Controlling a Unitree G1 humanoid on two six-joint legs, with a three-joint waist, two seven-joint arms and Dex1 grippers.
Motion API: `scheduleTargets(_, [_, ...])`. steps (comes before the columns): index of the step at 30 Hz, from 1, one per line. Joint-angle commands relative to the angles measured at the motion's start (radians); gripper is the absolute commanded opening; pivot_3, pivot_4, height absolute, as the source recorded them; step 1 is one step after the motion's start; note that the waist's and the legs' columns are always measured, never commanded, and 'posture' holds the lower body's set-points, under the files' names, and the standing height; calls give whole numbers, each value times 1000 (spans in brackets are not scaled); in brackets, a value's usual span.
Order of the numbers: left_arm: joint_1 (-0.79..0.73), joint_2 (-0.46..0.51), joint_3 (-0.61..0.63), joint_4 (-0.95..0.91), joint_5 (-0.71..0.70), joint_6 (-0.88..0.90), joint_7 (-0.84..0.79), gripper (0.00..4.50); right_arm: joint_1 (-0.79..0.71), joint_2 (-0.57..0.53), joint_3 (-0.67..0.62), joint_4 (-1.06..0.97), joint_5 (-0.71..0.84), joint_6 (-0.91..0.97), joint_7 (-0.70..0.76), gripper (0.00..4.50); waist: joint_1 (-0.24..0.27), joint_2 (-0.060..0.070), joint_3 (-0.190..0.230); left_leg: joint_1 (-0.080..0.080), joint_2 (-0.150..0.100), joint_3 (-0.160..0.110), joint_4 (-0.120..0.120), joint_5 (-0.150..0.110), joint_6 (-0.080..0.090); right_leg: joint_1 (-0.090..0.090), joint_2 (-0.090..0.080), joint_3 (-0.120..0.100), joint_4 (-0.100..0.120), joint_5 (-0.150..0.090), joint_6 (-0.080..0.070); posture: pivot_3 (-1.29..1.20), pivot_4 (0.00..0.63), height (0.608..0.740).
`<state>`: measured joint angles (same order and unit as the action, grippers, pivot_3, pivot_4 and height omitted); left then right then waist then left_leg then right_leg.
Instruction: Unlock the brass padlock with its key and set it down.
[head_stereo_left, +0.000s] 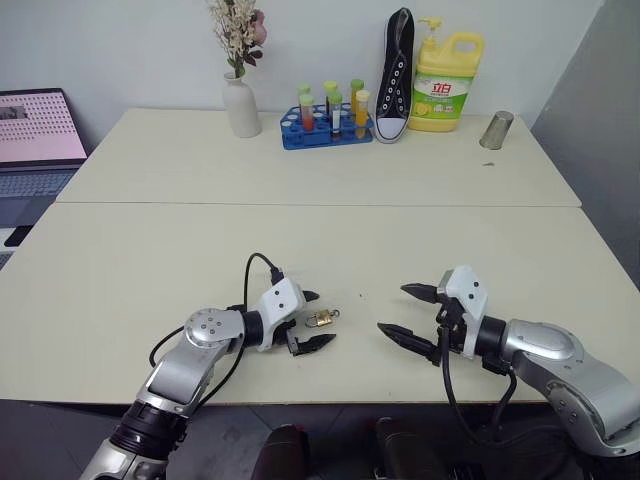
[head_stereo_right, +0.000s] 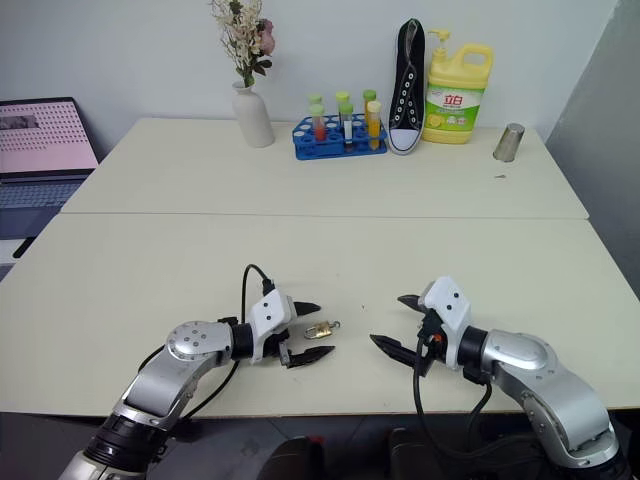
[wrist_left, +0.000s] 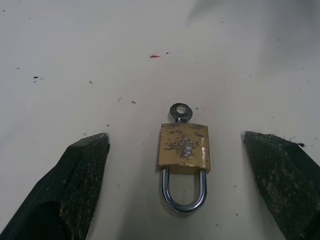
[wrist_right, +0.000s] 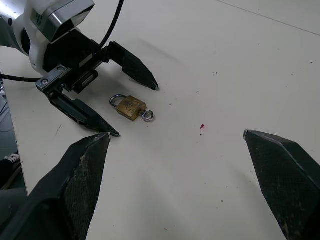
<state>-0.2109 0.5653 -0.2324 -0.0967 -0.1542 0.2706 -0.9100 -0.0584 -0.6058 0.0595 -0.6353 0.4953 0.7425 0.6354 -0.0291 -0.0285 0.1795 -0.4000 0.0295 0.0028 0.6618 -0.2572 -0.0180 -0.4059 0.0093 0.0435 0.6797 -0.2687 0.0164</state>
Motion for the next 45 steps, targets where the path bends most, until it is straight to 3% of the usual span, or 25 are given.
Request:
scheduleTargets(1, [-12, -2, -7, 10, 14, -10, -1, 4500, 2, -7, -23, -47, 21, -2, -3, 4476, 0, 0, 0, 0, 0, 0, 0, 0, 0, 0, 0, 0, 0, 0, 0, 0, 150, 740])
scheduleTargets(5, [-2, 7, -4, 12, 10, -8, -13, 3634, 3, -10, -27, -46, 24, -1, -1, 4500, 0, 0, 0, 0, 0, 0, 0, 0, 0, 0, 0, 0, 0, 0, 0, 0, 150, 740])
scheduleTargets(13, [0, 20, 6, 19, 10, -6, -26, 983, -1, -11, -27, -40, 32, -3, 2, 4500, 0, 0, 0, 0, 0, 0, 0, 0, 0, 0, 0, 0, 0, 0, 0, 0, 150, 740])
scheduleTargets(17, [-3, 26, 9, 25, 11, -12, -30, 962, -5, -9, -24, -36, 34, -5, 0, 4500, 0, 0, 0, 0, 0, 0, 0, 0, 0, 0, 0, 0, 0, 0, 0, 0, 150, 740])
scheduleTargets(22, [-27, 16, 43, 23, 3, -249, -56, 962, -12, -10, -31, -30, 40, -6, 3, 4500, 0, 0, 0, 0, 1, -1, 0, 0, 0, 0, 0, 0, 0, 0, 0, 0, 150, 740])
scheduleTargets(26, [-73, -17, 79, 62, 33, -562, -17, 962, -28, -5, -56, -31, 73, 1, 6, 4500, 2, 0, 0, 0, 0, 0, 0, 0, 0, 0, -2, 0, 0, 0, 0, 0, 150, 740])
scheduleTargets(35, [-216, 37, 76, 351, 317, -1415, 119, 962, -78, -20, -96, -28, 207, 62, 44, 4500, 3, 0, 0, 0, 0, 0, 0, 0, 0, 0, -2, 0, -1, 0, 0, 0, 150, 740])
scheduleTargets(40, [-255, 54, 61, 435, 368, -1549, 191, 962, -111, -26, -103, -18, 272, 102, 48, 4500, 2, 0, 0, 0, 0, 0, 0, 0, 0, 1, -2, 0, -1, 1, 1, 0, 150, 740])
scheduleTargets(45, [-272, 59, 61, 471, 412, -1571, 247, 962, -172, 17, -66, -5, 331, 146, 25, 4500, 2, 0, 0, 0, 0, 0, 0, 0, 0, 1, -2, -1, 0, 1, 1, 0, 150, 740])
